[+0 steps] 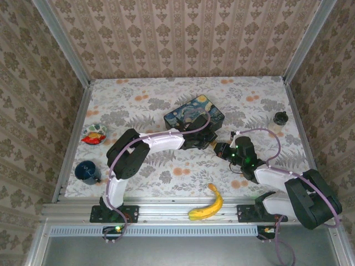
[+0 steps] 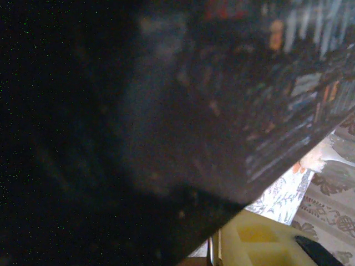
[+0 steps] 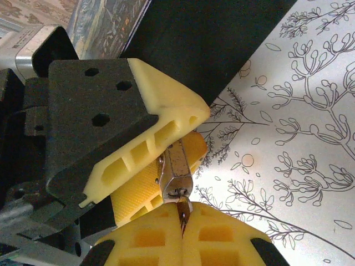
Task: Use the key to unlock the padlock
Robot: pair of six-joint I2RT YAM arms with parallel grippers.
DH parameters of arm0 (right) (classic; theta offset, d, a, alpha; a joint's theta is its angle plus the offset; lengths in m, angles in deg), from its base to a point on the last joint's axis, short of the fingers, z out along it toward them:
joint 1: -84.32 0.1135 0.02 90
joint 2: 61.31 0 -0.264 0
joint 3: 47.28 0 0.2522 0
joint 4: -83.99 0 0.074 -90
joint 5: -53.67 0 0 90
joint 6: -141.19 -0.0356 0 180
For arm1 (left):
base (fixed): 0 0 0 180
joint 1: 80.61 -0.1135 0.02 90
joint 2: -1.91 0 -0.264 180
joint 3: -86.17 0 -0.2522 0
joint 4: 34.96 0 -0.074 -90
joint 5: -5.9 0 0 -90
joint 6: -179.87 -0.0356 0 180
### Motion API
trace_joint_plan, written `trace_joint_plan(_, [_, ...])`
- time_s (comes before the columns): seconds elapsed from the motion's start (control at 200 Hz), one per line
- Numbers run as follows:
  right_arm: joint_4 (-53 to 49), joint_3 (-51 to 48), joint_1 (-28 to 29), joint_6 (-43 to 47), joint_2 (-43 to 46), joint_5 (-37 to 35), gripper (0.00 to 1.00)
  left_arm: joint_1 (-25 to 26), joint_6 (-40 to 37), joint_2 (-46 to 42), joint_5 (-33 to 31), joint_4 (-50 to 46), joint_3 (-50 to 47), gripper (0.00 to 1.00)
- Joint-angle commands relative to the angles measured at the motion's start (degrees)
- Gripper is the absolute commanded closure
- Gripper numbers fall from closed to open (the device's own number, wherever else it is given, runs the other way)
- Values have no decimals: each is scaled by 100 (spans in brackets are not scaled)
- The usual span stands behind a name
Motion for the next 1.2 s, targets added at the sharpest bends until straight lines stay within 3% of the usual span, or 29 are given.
trace_joint_plan(0.0, [300,449,96,-65,19,-23,100,207,193,219,597,131,133,100])
trace_joint_plan(0.315, [-488,1183,113,831,-530,148,100,259,123,167,788,188,150,100])
trace_joint_plan(0.485, [-1048,1377,75,1291,-361,52,73,244,188,45,733,299,-12,100])
trace_joint_plan(0.695, [-1774,1143,-58,1418,243,-86,63,70,193,-156,456,328,-286,100])
trace_joint_plan(0.97, [-2865,892,-71,1570,1271,-166,67,-61,202,-229,433,389,-473,100])
trace_joint_plan(1.195, [-2931,992,-83,1711,1041,-34,71,-41,193,-212,569,390,-429,100])
